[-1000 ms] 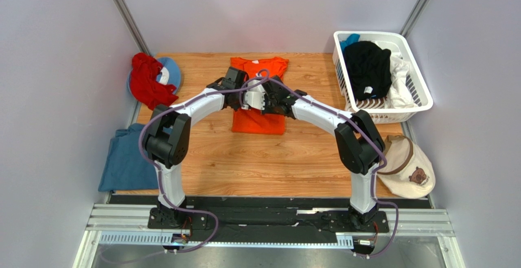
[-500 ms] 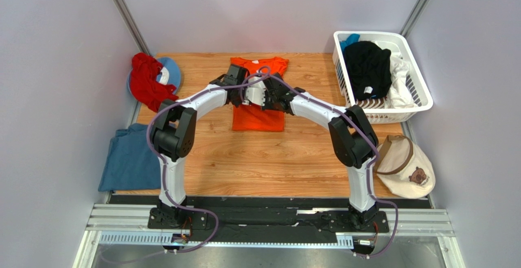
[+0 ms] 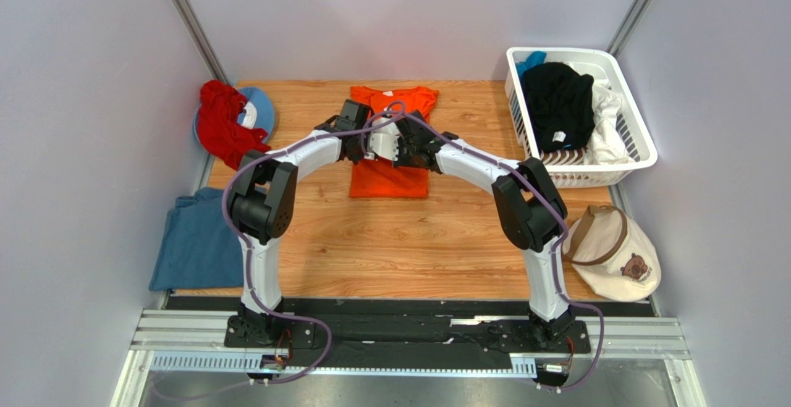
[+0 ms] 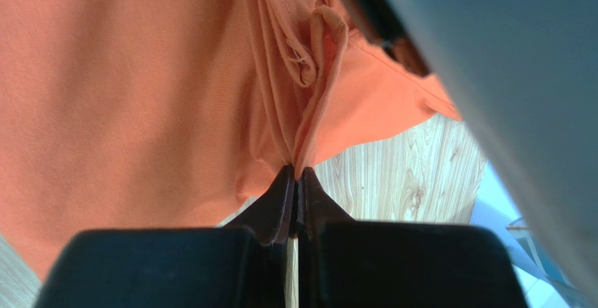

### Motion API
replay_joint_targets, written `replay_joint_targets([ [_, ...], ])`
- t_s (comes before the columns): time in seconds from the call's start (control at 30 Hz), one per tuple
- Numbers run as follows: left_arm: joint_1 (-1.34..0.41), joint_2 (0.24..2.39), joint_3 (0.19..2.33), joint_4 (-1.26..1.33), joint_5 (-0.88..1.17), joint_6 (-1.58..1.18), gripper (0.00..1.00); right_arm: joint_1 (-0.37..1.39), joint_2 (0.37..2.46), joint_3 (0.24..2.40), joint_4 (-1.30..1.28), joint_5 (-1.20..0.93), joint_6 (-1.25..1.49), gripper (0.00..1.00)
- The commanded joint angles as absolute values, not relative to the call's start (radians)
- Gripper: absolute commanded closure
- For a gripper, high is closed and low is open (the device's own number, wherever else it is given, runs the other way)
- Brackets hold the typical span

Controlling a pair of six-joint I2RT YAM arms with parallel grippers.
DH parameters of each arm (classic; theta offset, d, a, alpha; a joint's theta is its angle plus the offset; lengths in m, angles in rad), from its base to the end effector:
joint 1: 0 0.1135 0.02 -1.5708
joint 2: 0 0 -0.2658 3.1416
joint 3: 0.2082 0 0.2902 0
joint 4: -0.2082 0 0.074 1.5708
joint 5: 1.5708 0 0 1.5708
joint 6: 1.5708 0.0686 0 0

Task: Fold and stack the t-shirts
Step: Fold the tshirt

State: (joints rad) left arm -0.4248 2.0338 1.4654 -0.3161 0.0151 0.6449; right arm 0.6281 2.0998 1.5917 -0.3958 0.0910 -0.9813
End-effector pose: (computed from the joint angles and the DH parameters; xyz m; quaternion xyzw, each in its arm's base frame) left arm 0.4557 -0.2073 0.1387 0.4822 0.8089 0.0299 0.3352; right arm 0.4240 0.3002 0.1454 -0.6699 0.6652 -0.0998 0.3143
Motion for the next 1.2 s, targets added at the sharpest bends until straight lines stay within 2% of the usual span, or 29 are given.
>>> replay_joint_targets([
  [0.0,-0.443,2.011,1.433,-0.364,0.057,0.727,1.0,0.601,2.108,1.628,-0.281,0.152,-0.942,0.99],
  [0.07,-0.443,2.016,1.433,-0.356,0.043,0.726,1.0,0.6,2.108,1.621,-0.272,0.161,-0.94,0.94],
  [0.1,-0.443,2.017,1.436,-0.35,0.038,0.724,0.98,0.6,2.106,1.612,-0.267,0.166,-0.94,0.85],
  [0.17,-0.443,2.016,1.433,-0.335,0.037,0.716,0.91,0.6,2.099,1.605,-0.259,0.172,-0.936,0.72],
  [0.2,-0.443,2.013,1.431,-0.325,0.032,0.71,0.82,0.6,2.094,1.592,-0.253,0.179,-0.933,0.64],
  [0.33,-0.443,1.984,1.404,-0.264,0.02,0.69,0.69,0.6,2.063,1.552,-0.215,0.199,-0.933,0.55],
  [0.6,-0.443,1.902,1.379,-0.18,0.003,0.647,0.6,0.598,1.994,1.497,-0.196,0.25,-0.914,0.51],
  [0.97,-0.443,1.925,1.436,-0.118,-0.086,0.664,0.6,0.609,1.899,1.417,-0.196,0.319,-0.879,0.51],
  [1.17,-0.443,1.879,1.39,-0.061,-0.13,0.643,0.6,0.618,1.841,1.381,-0.202,0.35,-0.842,0.5],
])
